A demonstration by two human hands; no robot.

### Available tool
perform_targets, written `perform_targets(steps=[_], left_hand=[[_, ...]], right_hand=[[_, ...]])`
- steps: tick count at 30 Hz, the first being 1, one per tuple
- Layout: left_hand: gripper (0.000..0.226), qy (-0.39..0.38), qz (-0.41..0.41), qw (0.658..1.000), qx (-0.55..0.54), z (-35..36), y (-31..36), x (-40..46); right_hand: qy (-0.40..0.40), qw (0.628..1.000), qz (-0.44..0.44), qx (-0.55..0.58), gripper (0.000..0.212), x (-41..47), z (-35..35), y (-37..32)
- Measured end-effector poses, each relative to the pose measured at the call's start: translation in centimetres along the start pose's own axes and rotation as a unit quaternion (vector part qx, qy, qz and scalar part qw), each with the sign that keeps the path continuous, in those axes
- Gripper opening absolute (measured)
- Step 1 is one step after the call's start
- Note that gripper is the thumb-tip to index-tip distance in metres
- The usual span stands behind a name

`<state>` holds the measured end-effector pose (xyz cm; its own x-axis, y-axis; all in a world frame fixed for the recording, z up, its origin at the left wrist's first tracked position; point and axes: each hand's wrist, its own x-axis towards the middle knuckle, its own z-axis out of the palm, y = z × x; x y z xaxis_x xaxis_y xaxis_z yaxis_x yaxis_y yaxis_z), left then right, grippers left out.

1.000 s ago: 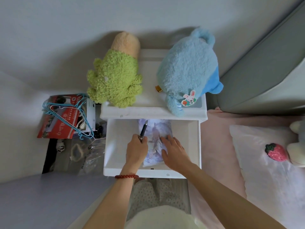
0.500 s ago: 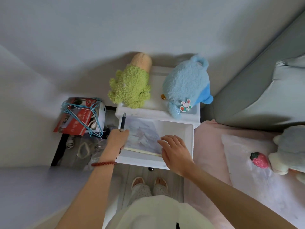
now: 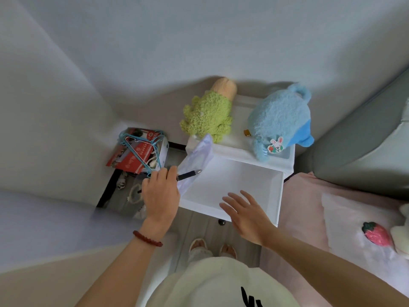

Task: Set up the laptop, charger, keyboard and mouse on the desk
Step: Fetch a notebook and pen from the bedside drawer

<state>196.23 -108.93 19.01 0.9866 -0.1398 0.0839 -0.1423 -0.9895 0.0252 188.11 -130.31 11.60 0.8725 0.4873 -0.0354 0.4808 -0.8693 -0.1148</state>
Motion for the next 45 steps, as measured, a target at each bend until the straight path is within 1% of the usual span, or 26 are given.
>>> perform_targets(steps=[2,5,8,11,15,18,20,23,26,28,30,32,34,35,36,37,38,39,40,41,42,44,45], left_hand=[[0.03,0.047,0.011,0.999,0.017,0.8,-0.7,0.6],[0.025,0.099,-0.007,0.995,0.007,1.7,-1.2,1.7],[0.026,0.116,-0.039,0.992,-0.013,2.5,-1.3,1.9],[0.028,0.133,-0.048,0.99,-0.023,2.9,-1.3,1.3],[0.03,0.155,-0.062,0.985,-0.043,2.8,-1.2,1.1],[0.03,0.179,-0.072,0.979,-0.067,2.4,-1.3,1.5],[0.031,0.189,-0.097,0.972,-0.096,1.8,-1.3,1.9],[0.033,0.202,-0.129,0.964,-0.115,0.9,-1.4,2.5],[0.038,0.214,-0.147,0.959,-0.116,0.4,-1.6,3.1],[0.035,0.222,-0.158,0.956,-0.112,0.4,-1.7,3.1],[0.038,0.223,-0.176,0.952,-0.113,0.2,-1.7,2.6],[0.037,0.222,-0.19,0.949,-0.118,-0.4,-1.7,2.1],[0.036,0.22,-0.208,0.943,-0.139,-1.4,-1.7,1.2],[0.036,0.216,-0.215,0.939,-0.16,-2.0,-1.7,0.7],[0.035,0.21,-0.222,0.934,-0.186,-2.6,-1.7,0.0],[0.034,0.205,-0.229,0.928,-0.212,-3.3,-1.7,-0.9],[0.034,0.198,-0.235,0.922,-0.235,-3.9,-1.7,-1.9],[0.033,0.193,-0.24,0.916,-0.258,-4.5,-1.8,-3.1],[0.031,0.194,-0.234,0.913,-0.272,-5.2,-2.0,-4.7],[0.028,0.201,-0.216,0.913,-0.281,-5.7,-2.1,-6.4],[0.024,0.209,-0.194,0.916,-0.282,-6.1,-2.0,-8.1],[0.019,0.224,-0.171,0.919,-0.276,-7.3,-1.9,-13.3],[0.022,0.232,-0.17,0.916,-0.279,-7.6,-1.9,-15.6]], right_hand=[[-0.06,0.994,-0.072,-0.054,0.06,0.4,1.9,0.0],[-0.143,0.966,-0.172,-0.132,0.065,1.5,4.2,0.4],[-0.186,0.94,-0.199,-0.206,0.064,2.4,5.4,0.8],[-0.2,0.929,-0.191,-0.245,0.065,2.4,5.0,1.2],[-0.162,0.93,-0.147,-0.296,0.057,4.0,3.8,4.0],[-0.176,0.914,-0.119,-0.346,0.058,6.2,3.1,6.3],[-0.184,0.901,-0.106,-0.378,0.058,7.4,2.7,7.2],[-0.199,0.882,-0.091,-0.417,0.048,8.5,2.4,8.1],[-0.205,0.862,-0.098,-0.454,0.045,9.3,2.1,8.7],[-0.212,0.861,-0.104,-0.45,0.047,9.6,1.9,8.9],[-0.204,0.886,-0.108,-0.402,0.048,9.6,1.5,9.0],[-0.185,0.931,-0.091,-0.301,0.051,9.7,0.4,8.2],[-0.165,0.973,-0.057,-0.152,0.056,9.7,-1.2,6.6],[-0.151,0.986,-0.035,-0.058,0.057,9.6,-2.2,5.5],[-0.126,0.99,-0.001,0.056,0.056,9.5,-3.2,4.3],[-0.092,0.977,0.052,0.183,0.055,9.4,-4.4,3.0],[-0.06,0.944,0.114,0.305,0.054,9.3,-5.5,1.7],[-0.029,0.897,0.163,0.41,0.055,9.2,-6.6,0.4],[0.001,0.852,0.193,0.486,0.056,8.9,-7.6,-1.0],[0.018,0.825,0.203,0.526,0.057,8.6,-8.3,-2.2],[0.027,0.814,0.194,0.547,0.055,8.2,-8.7,-3.2],[0.047,0.803,0.156,0.573,0.05,6.2,-9.2,-6.3],[0.064,0.795,0.149,0.585,0.046,5.1,-9.2,-7.7]])
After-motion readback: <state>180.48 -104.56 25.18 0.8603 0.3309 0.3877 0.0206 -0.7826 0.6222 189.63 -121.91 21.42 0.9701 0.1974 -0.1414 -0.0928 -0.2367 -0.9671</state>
